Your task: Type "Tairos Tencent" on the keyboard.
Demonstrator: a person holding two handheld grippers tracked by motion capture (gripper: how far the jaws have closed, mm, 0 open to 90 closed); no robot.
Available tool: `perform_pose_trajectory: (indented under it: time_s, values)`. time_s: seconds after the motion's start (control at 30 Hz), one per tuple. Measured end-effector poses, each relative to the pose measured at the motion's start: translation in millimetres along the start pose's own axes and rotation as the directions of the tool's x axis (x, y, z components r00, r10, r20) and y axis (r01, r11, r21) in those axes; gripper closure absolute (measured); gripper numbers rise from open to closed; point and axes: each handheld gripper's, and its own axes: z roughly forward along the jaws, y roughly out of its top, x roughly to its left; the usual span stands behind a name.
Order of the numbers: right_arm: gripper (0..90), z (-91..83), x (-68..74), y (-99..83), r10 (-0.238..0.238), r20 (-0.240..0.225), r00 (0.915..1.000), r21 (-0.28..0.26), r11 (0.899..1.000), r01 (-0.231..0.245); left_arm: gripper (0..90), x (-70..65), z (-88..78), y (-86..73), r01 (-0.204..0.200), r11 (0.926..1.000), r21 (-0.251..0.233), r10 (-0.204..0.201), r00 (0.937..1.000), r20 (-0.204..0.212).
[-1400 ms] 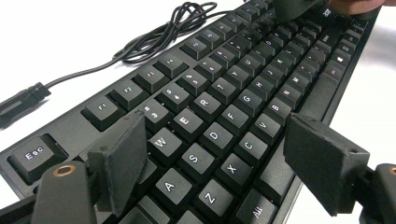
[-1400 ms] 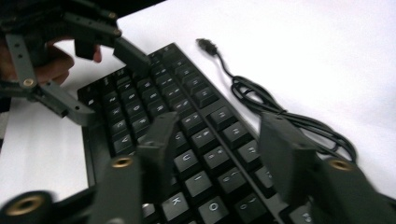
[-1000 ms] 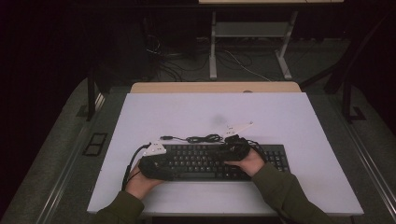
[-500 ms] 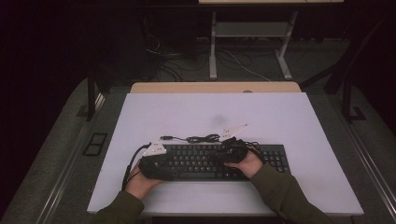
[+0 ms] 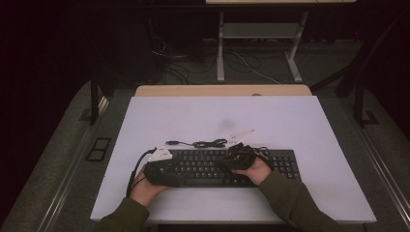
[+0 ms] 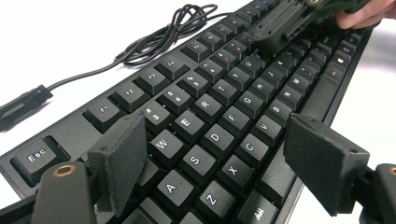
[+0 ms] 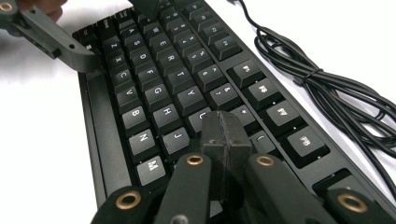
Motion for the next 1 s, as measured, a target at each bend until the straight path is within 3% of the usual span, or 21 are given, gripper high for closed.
perform_pose_trajectory:
  time_s: [0.67,1.0]
  values:
    - [88.9,-4.0,-1.3,0.8,0.009,0.004,1.0000,-0.021,1.000,-0.009,20.9,0.2,-0.6,0.3,-0.002,1.0000,-0.002,0.002,1.0000,-0.002]
    - [70.5,-10.1,-4.2,1.1,0.027,-0.020,0.9994,-0.074,0.997,-0.029,21.6,0.5,-1.7,1.4,-0.003,1.0000,-0.004,0.003,1.0000,-0.006]
